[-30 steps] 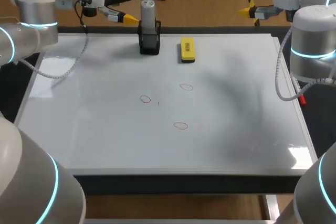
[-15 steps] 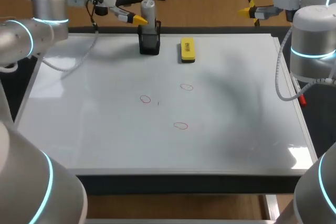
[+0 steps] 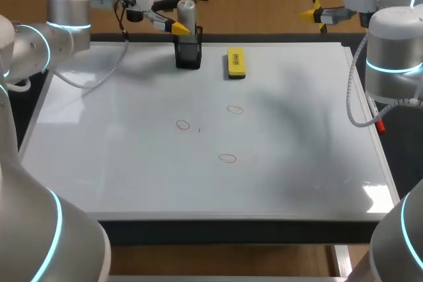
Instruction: Pick up the inspection probe, press it on each red-marked spot on the whiteboard one by one, put down the probe, pick up the eraser, and wipe off all the red marks.
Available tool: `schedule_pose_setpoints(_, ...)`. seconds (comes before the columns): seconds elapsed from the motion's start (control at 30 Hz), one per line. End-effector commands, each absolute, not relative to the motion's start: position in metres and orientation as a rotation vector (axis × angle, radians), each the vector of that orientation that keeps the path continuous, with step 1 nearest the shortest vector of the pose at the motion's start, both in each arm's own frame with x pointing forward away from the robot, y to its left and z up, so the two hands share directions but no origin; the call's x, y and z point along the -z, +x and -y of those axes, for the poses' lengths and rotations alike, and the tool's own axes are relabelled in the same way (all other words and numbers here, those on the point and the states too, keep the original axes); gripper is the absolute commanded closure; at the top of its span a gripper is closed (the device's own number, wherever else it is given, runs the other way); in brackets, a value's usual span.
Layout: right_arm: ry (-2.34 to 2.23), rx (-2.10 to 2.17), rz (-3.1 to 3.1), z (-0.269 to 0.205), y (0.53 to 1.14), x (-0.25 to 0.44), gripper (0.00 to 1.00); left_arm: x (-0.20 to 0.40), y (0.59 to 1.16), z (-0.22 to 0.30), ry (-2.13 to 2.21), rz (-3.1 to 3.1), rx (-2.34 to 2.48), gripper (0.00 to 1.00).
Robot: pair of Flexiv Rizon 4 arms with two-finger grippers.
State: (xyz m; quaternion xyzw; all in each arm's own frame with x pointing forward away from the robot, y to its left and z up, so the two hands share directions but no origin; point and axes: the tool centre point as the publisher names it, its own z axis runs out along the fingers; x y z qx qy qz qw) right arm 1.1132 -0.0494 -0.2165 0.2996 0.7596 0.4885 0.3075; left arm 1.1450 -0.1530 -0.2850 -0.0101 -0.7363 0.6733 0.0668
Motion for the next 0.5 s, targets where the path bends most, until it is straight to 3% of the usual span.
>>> schedule_pose_setpoints(0.03, 0.793, -1.291, -2.011, 0.0496, 1.1136, 0.2164, 0.00, 0.2884, 1.1460, 0.1555, -0.035, 2.206, -2.032, 0.00)
schedule_pose_setpoints(0.5, 0.793, -1.291, -2.011, 0.0496, 1.1136, 0.2164, 0.00, 0.2876, 1.1404, 0.1613, -0.016, 2.224, -2.041, 0.00)
